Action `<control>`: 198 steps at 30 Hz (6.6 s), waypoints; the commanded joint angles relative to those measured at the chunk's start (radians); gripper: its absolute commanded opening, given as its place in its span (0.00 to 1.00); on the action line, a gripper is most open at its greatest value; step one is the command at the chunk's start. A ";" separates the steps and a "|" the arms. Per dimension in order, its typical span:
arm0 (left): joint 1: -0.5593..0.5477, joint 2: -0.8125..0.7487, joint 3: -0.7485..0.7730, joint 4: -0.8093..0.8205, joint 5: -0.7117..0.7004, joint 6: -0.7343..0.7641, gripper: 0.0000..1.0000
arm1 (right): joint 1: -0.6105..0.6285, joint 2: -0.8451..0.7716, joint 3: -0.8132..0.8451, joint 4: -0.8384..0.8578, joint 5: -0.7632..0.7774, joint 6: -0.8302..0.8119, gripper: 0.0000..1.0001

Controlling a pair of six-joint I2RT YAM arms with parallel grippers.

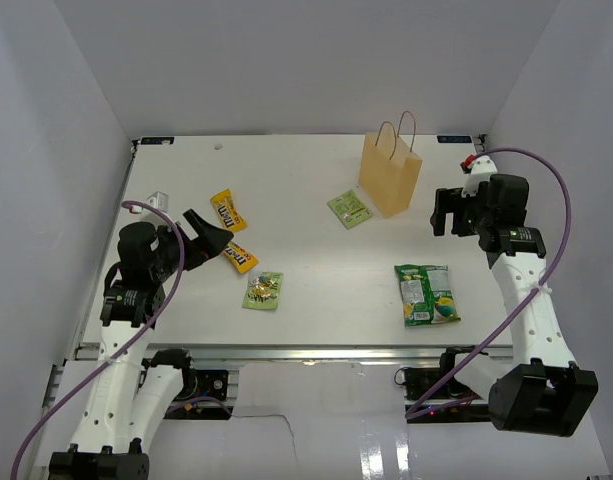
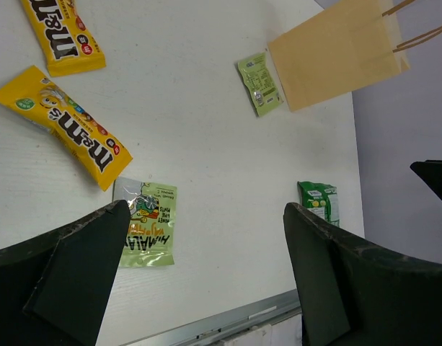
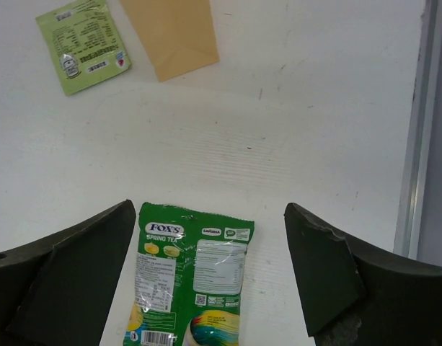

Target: Place the snacks into the paper bag

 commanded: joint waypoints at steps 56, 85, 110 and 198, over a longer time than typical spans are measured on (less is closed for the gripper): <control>0.000 0.065 -0.085 0.007 0.121 -0.058 0.98 | 0.115 0.695 0.016 -0.373 -0.246 -1.207 0.72; 0.000 0.043 -0.092 0.016 0.148 -0.072 0.98 | 0.089 0.398 0.158 -0.503 -0.739 -1.061 0.08; -0.001 0.050 -0.056 0.032 0.175 -0.074 0.98 | 0.089 0.372 0.725 0.324 -0.464 -0.125 0.08; -0.001 -0.009 -0.158 0.053 0.167 -0.057 0.98 | 0.431 0.570 0.531 0.827 0.658 -0.417 0.08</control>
